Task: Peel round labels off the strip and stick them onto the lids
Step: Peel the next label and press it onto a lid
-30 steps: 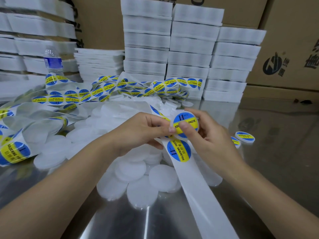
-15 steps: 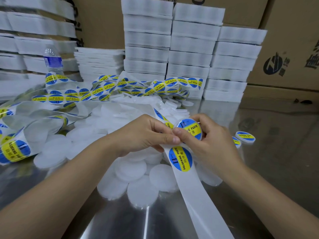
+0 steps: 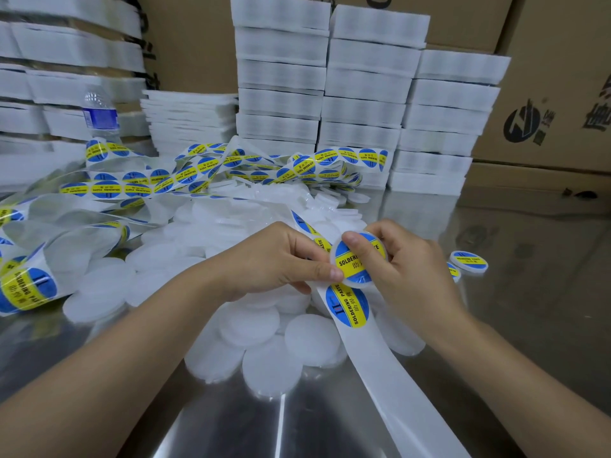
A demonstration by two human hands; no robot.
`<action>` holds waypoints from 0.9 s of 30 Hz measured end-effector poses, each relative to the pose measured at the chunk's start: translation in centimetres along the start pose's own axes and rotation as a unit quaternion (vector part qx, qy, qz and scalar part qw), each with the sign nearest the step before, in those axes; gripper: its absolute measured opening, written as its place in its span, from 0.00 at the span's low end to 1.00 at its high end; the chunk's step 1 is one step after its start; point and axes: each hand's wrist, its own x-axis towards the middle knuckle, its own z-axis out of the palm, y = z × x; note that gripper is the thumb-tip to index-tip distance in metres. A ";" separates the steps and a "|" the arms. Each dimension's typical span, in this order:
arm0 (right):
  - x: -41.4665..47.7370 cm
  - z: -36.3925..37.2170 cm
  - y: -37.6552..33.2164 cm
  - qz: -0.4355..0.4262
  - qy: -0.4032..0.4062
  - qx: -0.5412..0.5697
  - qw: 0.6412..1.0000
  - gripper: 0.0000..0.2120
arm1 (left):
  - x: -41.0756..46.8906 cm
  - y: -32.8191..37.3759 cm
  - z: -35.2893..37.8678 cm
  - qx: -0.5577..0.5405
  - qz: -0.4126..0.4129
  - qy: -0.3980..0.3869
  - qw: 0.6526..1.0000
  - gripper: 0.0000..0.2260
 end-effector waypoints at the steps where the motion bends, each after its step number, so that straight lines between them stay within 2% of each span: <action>1: 0.0 0.0 0.0 -0.001 0.000 -0.004 1.000 0.27 | 0.0 0.0 0.0 0.001 -0.002 0.000 1.000 0.05; 5: 0.0 0.0 0.0 -0.001 0.000 -0.012 1.000 0.19 | 0.1 -0.1 0.1 0.002 -0.006 0.001 1.000 0.04; 9: 0.1 0.0 0.1 -0.011 -0.004 -0.018 1.000 0.17 | 0.1 -0.1 0.1 0.008 -0.007 -0.002 1.000 0.05; 16: 0.2 -0.1 0.2 -0.040 0.009 -0.037 0.999 0.22 | 0.2 -0.1 0.2 0.010 -0.009 -0.004 1.000 0.06; 20: 0.4 -0.4 0.2 -0.007 0.003 0.090 0.996 0.25 | 0.3 -0.1 0.1 -0.002 -0.019 0.044 0.999 0.05; 22: 0.5 -0.8 0.3 -0.002 -0.009 0.119 0.993 0.25 | 0.4 -0.1 0.0 -0.016 -0.021 0.074 0.997 0.06; 24: 0.6 -1.0 0.4 -0.033 -0.022 0.088 0.995 0.20 | 0.4 -0.1 0.0 -0.025 -0.023 0.090 0.995 0.07; 27: 0.5 -0.9 0.5 -0.082 -0.063 0.015 0.995 0.29 | 0.4 0.1 -0.1 -0.026 -0.017 0.093 0.995 0.08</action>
